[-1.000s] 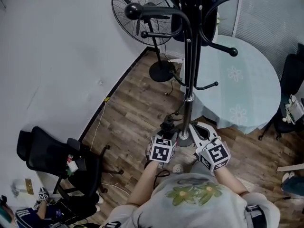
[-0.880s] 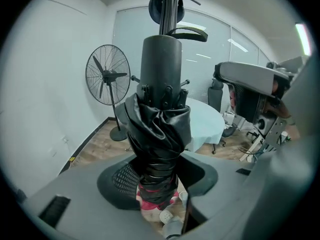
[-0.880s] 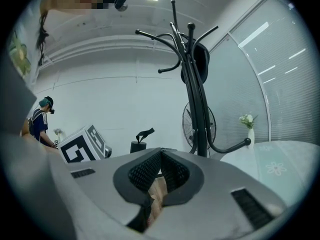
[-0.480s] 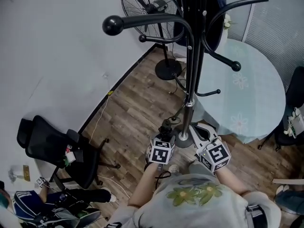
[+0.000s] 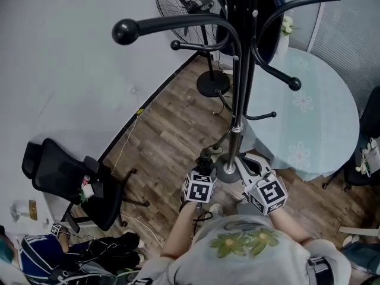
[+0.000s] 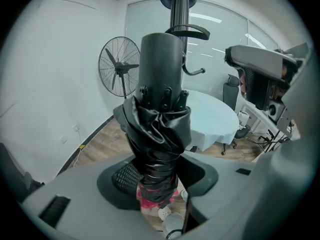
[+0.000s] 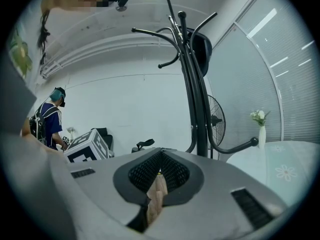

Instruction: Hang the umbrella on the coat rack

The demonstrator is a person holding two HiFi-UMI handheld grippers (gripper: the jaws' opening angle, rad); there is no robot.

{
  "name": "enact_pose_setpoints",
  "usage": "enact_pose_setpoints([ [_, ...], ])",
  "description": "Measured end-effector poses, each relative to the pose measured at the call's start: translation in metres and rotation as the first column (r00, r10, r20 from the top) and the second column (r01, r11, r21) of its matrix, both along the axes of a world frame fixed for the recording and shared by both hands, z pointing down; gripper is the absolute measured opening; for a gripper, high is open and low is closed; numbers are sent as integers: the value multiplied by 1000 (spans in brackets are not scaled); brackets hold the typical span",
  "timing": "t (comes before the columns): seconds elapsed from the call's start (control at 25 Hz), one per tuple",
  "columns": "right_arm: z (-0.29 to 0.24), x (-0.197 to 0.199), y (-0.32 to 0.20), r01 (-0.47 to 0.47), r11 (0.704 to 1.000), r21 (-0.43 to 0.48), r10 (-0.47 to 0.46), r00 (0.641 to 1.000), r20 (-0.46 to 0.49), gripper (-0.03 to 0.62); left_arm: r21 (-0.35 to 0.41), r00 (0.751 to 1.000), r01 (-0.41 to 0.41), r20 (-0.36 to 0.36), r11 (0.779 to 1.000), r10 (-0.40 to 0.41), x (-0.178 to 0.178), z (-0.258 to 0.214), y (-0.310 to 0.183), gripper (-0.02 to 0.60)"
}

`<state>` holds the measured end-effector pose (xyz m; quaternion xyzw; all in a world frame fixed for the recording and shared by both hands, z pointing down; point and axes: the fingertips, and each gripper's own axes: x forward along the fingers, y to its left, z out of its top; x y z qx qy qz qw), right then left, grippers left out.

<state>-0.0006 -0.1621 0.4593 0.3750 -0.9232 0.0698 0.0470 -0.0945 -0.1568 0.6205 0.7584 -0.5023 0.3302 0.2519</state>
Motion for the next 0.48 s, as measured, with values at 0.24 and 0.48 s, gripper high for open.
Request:
enact_pose_setpoints([
  [0.24, 4, 6, 2, 3, 1000, -9, -3, 1000, -1, 5, -7, 1000, 13, 1, 1000, -13, 2, 5, -4, 207],
  [0.48, 6, 12, 1, 2, 1000, -15, -2, 1000, -2, 5, -19, 1000, 15, 10, 1000, -15, 5, 12, -9, 207],
])
